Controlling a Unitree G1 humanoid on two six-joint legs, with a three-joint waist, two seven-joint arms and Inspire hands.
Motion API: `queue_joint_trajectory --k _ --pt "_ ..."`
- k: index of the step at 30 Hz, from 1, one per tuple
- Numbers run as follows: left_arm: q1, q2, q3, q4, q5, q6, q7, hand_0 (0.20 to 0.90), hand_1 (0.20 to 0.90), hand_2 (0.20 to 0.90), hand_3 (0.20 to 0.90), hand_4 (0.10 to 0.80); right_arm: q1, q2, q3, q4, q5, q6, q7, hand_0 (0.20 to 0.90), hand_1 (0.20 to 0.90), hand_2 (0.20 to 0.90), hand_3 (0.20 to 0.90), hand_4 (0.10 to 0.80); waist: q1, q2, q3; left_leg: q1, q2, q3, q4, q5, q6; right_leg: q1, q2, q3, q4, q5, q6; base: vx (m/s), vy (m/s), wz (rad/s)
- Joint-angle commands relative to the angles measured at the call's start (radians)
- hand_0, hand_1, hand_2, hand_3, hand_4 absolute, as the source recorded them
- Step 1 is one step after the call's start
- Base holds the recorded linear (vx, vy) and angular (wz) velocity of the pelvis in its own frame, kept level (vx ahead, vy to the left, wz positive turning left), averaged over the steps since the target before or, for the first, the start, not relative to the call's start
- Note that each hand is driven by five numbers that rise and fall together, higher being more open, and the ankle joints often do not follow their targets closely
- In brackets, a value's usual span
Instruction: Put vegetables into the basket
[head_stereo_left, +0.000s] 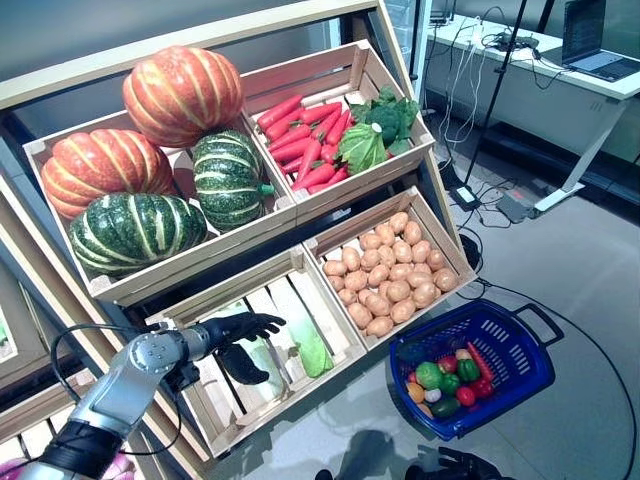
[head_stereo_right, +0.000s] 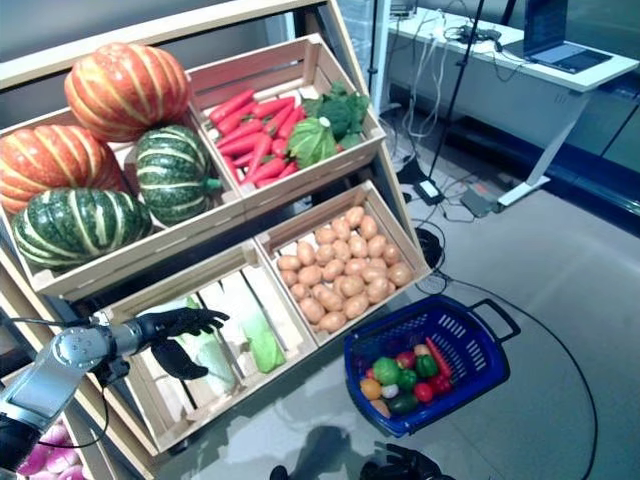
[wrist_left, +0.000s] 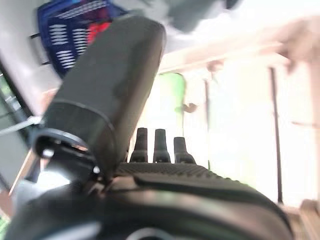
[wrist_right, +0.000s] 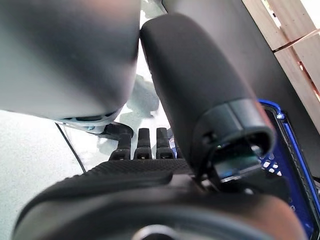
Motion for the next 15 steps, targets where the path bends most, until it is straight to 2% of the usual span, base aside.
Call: queue_joint_trajectory --k 1,2,6,8,15 --pt "-0.133 0.145 0.061 -0.029 0.134 -0.126 0.02 0.9 0.9 0.9 0.9 0.8 -0.015 -0.008 0.005 -0.001 0.059 -0.063 -0.003 0.9 0.9 0.9 0.9 0.8 -0.011 -0.031 -0.012 -0.046 0.035 -0.037 0.003 0.005 -0.048 0.044 -0.088 0.012 0.006 -0.018 0.068 0.008 -0.018 0.04" --pt "-0.145 0.177 0.058 -0.021 0.2 -0.169 0.028 0.9 0.9 0.9 0.9 0.8 -0.015 -0.015 0.008 0.0 0.064 -0.067 -0.002 0.9 0.9 0.9 0.9 0.8 -0.012 -0.03 -0.006 -0.049 0.033 -0.037 0.003 0.005 -0.048 0.039 -0.087 0.013 0.006 -0.018 0.066 0.0 0.0 0.0" --pt "-0.181 0.221 0.039 -0.022 0.277 -0.221 0.073 0.9 0.9 0.9 0.9 0.8 -0.021 -0.027 0.01 0.008 0.087 -0.083 -0.006 0.9 0.9 0.9 0.9 0.8 -0.012 -0.027 0.016 -0.065 0.035 -0.036 0.003 0.009 -0.052 0.024 -0.084 0.009 0.006 -0.016 0.063 -0.012 -0.015 0.03" --pt "-0.206 0.223 0.027 -0.022 0.292 -0.203 0.118 0.9 0.9 0.9 0.9 0.8 -0.039 -0.036 0.009 0.01 0.108 -0.102 -0.023 0.9 0.9 0.9 0.9 0.8 -0.013 -0.026 0.036 -0.084 0.033 -0.04 0.003 0.015 -0.054 0.007 -0.08 0.011 0.006 -0.014 0.058 -0.116 -0.019 0.04" --pt "-0.355 0.269 -0.089 0.095 0.453 -0.245 0.375 0.9 0.9 0.9 0.9 0.8 -0.131 -0.073 0.019 0.002 0.172 -0.138 -0.033 0.9 0.9 0.9 0.9 0.8 -0.021 -0.019 0.149 -0.157 0.038 -0.049 0.003 0.047 -0.062 -0.06 -0.06 0.009 0.018 -0.006 0.033 -0.174 -0.035 0.02"
